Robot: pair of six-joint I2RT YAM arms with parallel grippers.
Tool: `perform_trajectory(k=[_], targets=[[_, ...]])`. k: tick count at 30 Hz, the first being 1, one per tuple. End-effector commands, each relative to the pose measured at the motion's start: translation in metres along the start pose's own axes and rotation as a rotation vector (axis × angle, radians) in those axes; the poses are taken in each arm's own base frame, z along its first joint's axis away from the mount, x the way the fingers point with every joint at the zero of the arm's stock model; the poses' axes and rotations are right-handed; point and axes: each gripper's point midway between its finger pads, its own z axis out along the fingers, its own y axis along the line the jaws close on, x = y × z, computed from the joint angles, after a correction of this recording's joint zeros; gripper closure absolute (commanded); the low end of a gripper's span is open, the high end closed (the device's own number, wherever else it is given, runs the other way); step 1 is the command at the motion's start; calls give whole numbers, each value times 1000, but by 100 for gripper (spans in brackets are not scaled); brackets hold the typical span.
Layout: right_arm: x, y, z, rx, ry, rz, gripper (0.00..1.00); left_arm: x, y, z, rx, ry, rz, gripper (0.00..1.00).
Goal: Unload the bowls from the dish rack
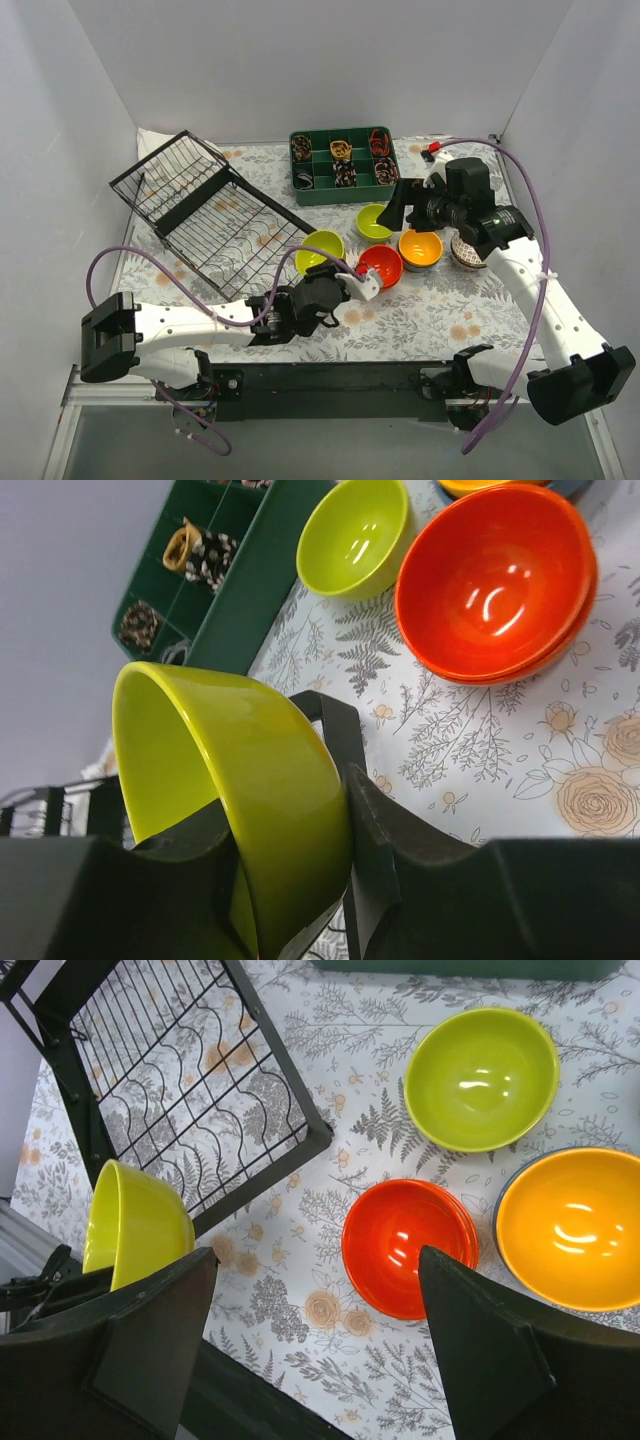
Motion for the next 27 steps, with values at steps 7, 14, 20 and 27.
perform_trajectory(k=[7,14,20,27], targets=[[10,24,5,-93,125,37,13,-50,-14,-17,-25,-216,186,73],[20,57,13,-163,180,-35,14,-52,-39,-16,41,-242,233,72],[14,64,13,-164,160,-77,15,-47,-48,-15,74,-230,248,72],[30,66,20,-151,250,-149,18,-41,-57,-13,109,-213,274,72]])
